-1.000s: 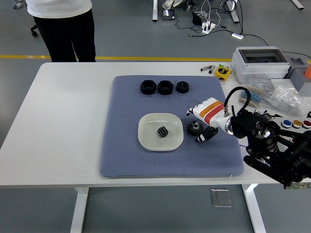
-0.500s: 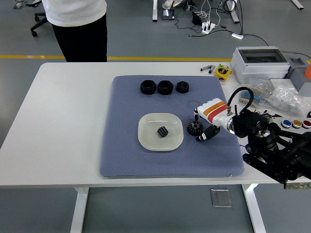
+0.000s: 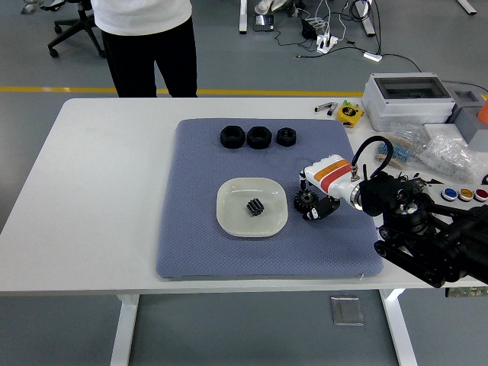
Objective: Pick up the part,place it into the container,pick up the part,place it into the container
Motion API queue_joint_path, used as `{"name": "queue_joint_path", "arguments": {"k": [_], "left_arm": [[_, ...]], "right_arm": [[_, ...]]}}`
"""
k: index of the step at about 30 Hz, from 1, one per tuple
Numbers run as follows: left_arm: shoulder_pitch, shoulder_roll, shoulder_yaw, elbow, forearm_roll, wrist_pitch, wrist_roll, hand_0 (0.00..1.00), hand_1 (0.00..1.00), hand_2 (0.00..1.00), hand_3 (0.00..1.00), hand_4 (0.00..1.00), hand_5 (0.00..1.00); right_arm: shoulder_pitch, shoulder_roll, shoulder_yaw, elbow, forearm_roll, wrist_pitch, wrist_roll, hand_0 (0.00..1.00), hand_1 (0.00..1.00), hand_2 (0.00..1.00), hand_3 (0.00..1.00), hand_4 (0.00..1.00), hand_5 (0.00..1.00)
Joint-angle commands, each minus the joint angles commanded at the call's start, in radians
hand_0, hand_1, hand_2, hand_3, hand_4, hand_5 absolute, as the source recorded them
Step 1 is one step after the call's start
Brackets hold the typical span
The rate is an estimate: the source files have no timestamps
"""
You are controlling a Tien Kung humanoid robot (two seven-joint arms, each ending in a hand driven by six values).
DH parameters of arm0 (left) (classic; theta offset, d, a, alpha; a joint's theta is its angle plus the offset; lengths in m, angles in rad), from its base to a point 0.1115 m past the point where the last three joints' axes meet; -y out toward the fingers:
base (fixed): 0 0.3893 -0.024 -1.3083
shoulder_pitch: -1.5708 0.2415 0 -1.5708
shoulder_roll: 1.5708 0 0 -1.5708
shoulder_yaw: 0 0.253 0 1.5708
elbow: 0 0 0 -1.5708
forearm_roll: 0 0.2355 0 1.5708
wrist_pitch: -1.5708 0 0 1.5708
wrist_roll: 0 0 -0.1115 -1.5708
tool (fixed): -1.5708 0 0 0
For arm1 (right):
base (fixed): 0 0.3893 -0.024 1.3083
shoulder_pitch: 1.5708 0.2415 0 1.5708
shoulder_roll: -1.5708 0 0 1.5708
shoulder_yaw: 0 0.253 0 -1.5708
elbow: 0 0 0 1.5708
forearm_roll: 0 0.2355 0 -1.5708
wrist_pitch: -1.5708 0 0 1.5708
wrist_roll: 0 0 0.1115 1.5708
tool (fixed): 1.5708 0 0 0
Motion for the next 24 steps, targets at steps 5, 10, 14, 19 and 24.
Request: {"name": "queue_joint_path", "arguments": {"k": [5, 10, 14, 19, 24], "left_arm": [[0.0, 0.0, -0.004, 0.0, 0.008, -0.001, 0.001, 0.833, 0.771, 0.806, 0.584, 0.5, 0.758], [-0.001, 0.0, -0.018, 0.0, 0.022, -0.001, 0.002, 0.833, 0.77, 0.806, 0.585, 0.501, 0.758], [-0.003, 0.0, -0.02, 0.0, 0.023, 0.0, 0.001, 0.834, 0.77, 0.806, 0.584, 0.503, 0.758], [-0.005, -0.001, -0.022, 0.0, 0.025, 0.0, 0.001, 0.834, 0.771, 0.807, 0.584, 0.502, 0.756], [-0.005, -0.002, -0.026, 0.0, 0.028, 0.0, 0.001, 0.834, 0.771, 0.807, 0.584, 0.502, 0.756]], "right_arm": [[0.002, 0.013, -0.016, -0.024, 0.017, 0.006, -0.001, 0.22, 0.382, 0.585, 0.58, 0.935, 0.421], [0.0, 0.012, -0.019, -0.03, 0.019, -0.002, 0.003, 0.21, 0.37, 0.54, 0.549, 0.855, 0.424], [-0.001, 0.008, -0.018, -0.031, 0.02, -0.003, 0.003, 0.155, 0.275, 0.455, 0.52, 0.748, 0.498], [-0.004, 0.008, -0.023, -0.032, 0.022, 0.002, 0.007, 0.062, 0.109, 0.3, 0.514, 0.726, 0.507], [-0.004, 0.004, -0.021, -0.027, 0.028, -0.006, 0.02, 0.062, 0.109, 0.3, 0.514, 0.726, 0.507]]}}
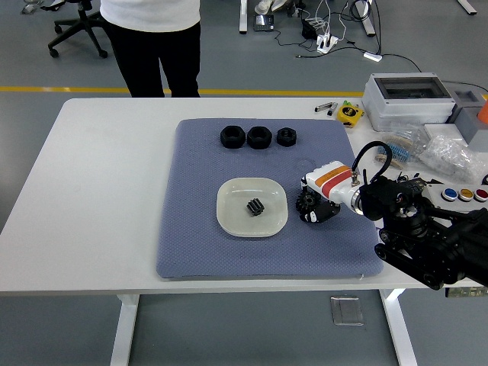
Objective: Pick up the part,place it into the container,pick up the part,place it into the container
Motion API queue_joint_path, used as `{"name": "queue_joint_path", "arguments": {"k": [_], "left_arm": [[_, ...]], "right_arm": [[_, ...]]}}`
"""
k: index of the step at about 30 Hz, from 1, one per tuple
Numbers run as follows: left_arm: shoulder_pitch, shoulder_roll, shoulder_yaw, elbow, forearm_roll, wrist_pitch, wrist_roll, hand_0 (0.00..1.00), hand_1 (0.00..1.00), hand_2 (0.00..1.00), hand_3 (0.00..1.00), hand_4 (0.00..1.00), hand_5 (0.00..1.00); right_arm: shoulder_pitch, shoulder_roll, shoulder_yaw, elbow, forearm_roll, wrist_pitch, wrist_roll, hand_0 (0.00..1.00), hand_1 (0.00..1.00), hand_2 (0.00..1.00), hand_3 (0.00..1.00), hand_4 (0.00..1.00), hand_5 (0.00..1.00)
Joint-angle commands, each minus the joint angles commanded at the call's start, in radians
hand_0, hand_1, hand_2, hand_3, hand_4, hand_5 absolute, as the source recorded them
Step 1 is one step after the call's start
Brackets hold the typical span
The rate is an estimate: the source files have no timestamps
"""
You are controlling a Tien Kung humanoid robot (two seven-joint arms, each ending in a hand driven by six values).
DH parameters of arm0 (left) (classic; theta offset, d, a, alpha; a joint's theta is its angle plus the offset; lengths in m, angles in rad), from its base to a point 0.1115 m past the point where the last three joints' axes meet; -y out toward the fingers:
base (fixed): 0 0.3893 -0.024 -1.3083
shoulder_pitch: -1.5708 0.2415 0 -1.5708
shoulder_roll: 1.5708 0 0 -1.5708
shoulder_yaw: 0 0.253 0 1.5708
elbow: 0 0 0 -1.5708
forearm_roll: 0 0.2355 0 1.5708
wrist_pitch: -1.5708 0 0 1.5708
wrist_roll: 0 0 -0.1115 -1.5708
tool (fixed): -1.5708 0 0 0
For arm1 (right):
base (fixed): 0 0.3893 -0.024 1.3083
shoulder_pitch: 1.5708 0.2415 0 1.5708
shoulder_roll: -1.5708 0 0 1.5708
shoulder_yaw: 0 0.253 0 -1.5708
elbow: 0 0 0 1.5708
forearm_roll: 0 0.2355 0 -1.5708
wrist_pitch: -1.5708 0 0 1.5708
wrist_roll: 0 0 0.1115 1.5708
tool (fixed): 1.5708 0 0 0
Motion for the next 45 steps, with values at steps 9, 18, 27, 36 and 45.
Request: {"name": "queue_joint_path", "arguments": {"k": [9, 18, 27, 36, 45], "left_arm": [[0.004, 0.001, -0.001, 0.0, 0.0, -0.001, 0.001, 0.834, 0.771, 0.807, 0.584, 0.502, 0.752], [0.005, 0.002, 0.001, 0.0, -0.005, -0.003, 0.0, 0.834, 0.771, 0.807, 0.585, 0.502, 0.75], [0.008, 0.003, 0.007, 0.0, -0.015, -0.003, -0.001, 0.835, 0.771, 0.805, 0.585, 0.503, 0.749], [0.019, 0.004, -0.007, 0.0, -0.005, -0.003, 0.001, 0.835, 0.769, 0.806, 0.584, 0.503, 0.749], [0.021, 0.005, -0.001, 0.0, -0.016, -0.003, 0.002, 0.835, 0.768, 0.804, 0.585, 0.503, 0.75]], "right_arm": [[-0.001, -0.01, 0.011, 0.012, 0.008, -0.015, 0.014, 0.029, 0.071, 0.234, 0.506, 0.702, 0.525], [0.002, -0.024, 0.019, 0.027, 0.008, -0.026, 0.021, 0.025, 0.07, 0.229, 0.51, 0.696, 0.521], [0.009, -0.036, 0.036, 0.064, -0.01, -0.03, 0.018, 0.024, 0.074, 0.226, 0.509, 0.692, 0.521], [0.027, -0.046, 0.067, 0.137, -0.039, -0.029, 0.002, 0.024, 0.074, 0.226, 0.509, 0.69, 0.521], [0.038, -0.058, 0.087, 0.279, -0.096, -0.019, -0.024, 0.024, 0.074, 0.226, 0.508, 0.689, 0.52]]}}
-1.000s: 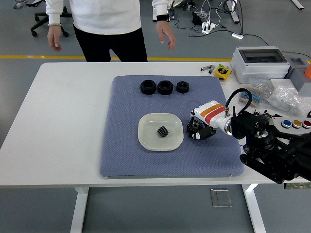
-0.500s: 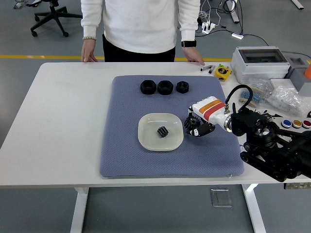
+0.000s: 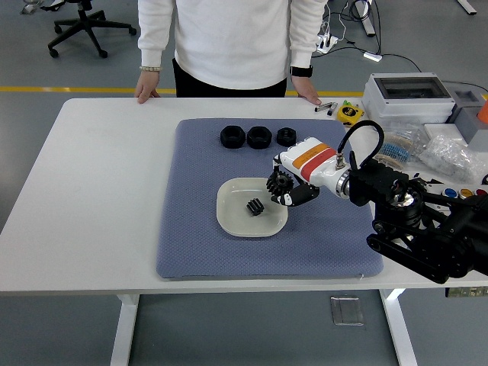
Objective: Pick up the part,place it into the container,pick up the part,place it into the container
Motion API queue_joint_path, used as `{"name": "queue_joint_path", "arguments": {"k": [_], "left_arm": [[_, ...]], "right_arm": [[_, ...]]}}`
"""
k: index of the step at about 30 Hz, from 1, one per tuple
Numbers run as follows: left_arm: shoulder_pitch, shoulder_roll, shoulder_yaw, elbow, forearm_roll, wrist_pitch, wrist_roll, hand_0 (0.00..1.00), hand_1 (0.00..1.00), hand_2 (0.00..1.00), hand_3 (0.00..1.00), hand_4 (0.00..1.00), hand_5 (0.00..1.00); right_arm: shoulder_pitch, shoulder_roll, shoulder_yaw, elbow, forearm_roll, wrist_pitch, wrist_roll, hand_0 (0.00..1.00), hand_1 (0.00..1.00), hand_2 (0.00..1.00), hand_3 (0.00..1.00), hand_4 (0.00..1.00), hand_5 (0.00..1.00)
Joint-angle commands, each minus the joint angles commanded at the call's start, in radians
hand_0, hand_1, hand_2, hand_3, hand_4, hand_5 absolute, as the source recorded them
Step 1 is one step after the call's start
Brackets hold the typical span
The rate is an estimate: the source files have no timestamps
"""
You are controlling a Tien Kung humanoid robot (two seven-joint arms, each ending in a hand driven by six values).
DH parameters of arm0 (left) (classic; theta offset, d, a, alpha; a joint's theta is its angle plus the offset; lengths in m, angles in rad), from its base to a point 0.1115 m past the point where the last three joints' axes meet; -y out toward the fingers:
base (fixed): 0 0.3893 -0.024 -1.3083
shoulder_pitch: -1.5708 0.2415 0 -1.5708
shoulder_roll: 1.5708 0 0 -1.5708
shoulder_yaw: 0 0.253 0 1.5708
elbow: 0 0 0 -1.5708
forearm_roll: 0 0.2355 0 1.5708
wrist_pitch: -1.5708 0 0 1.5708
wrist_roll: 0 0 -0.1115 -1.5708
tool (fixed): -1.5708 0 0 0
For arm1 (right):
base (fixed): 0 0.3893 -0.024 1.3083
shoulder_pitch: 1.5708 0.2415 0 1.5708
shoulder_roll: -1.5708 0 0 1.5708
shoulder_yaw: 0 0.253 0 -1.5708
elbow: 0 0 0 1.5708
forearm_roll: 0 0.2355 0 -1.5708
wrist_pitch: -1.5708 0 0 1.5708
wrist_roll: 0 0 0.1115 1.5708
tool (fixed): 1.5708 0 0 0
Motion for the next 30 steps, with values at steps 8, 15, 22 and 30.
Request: {"name": "queue_joint_path", "arguments": {"k": [8, 15, 22, 30], "left_arm": [[0.0, 0.0, 0.001, 0.0, -0.001, 0.0, 0.0, 0.835, 0.768, 0.804, 0.585, 0.504, 0.75], [-0.005, 0.001, 0.002, 0.0, 0.001, 0.0, 0.0, 0.835, 0.767, 0.804, 0.586, 0.503, 0.747], [-0.006, 0.003, -0.003, 0.0, 0.007, 0.002, 0.002, 0.835, 0.765, 0.804, 0.585, 0.504, 0.747], [-0.004, 0.004, -0.008, 0.0, 0.018, 0.002, 0.006, 0.835, 0.765, 0.805, 0.585, 0.505, 0.747]], "right_arm": [[0.008, 0.021, -0.038, 0.096, -0.031, 0.015, -0.022, 0.024, 0.075, 0.227, 0.51, 0.689, 0.521], [0.013, 0.071, -0.069, 0.06, -0.022, 0.023, -0.033, 0.025, 0.08, 0.231, 0.513, 0.693, 0.519], [0.006, 0.087, -0.081, 0.027, -0.015, 0.036, -0.035, 0.03, 0.092, 0.254, 0.517, 0.728, 0.485], [0.0, 0.09, -0.074, 0.016, -0.016, 0.038, -0.025, 0.031, 0.128, 0.356, 0.529, 0.876, 0.406]]}}
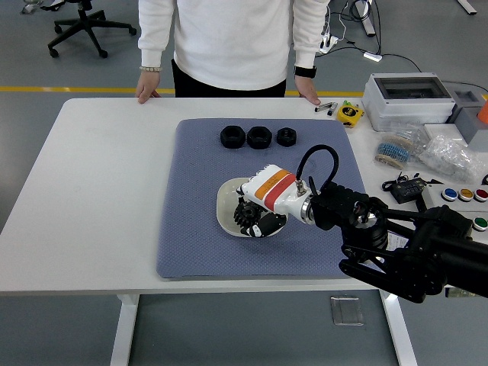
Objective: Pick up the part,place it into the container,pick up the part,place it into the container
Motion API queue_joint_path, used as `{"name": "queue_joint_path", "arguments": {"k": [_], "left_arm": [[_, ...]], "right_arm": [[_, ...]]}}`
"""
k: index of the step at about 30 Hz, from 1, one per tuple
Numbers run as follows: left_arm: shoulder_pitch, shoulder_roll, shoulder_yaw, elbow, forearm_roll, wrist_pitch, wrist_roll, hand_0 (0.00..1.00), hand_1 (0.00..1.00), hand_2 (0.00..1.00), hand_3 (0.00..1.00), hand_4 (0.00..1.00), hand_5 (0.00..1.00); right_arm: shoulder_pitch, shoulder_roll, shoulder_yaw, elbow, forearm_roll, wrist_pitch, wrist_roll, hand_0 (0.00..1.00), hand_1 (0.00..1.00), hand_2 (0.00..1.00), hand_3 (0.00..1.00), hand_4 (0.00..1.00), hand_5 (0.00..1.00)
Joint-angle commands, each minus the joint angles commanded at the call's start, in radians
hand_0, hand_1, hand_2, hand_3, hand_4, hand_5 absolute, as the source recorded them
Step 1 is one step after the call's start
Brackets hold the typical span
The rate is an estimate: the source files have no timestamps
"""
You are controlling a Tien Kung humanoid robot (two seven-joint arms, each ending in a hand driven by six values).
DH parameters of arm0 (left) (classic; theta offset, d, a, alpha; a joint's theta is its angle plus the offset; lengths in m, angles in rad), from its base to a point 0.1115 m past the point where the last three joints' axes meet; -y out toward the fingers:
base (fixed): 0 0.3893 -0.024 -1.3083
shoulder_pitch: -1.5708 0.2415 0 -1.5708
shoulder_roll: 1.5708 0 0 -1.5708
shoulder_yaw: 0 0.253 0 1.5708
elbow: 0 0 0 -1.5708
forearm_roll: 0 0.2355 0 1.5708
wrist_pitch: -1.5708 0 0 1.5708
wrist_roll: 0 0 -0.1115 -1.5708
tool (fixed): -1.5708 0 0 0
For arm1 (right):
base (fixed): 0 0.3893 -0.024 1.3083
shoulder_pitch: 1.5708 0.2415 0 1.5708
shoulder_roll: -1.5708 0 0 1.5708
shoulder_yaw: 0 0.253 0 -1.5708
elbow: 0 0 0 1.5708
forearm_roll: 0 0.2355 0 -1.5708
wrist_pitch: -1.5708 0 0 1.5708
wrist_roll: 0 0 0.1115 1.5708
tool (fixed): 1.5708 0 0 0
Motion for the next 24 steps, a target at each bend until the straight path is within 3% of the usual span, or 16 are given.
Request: {"name": "queue_joint_path", "arguments": {"k": [24], "left_arm": [[-0.006, -0.002, -0.016, 0.0, 0.011, 0.002, 0.0, 0.835, 0.766, 0.806, 0.585, 0.508, 0.748]], "right_arm": [[0.0, -0.013, 0.035, -0.027, 0.0, -0.012, 0.007, 0.044, 0.168, 0.415, 0.56, 0.884, 0.369]]}}
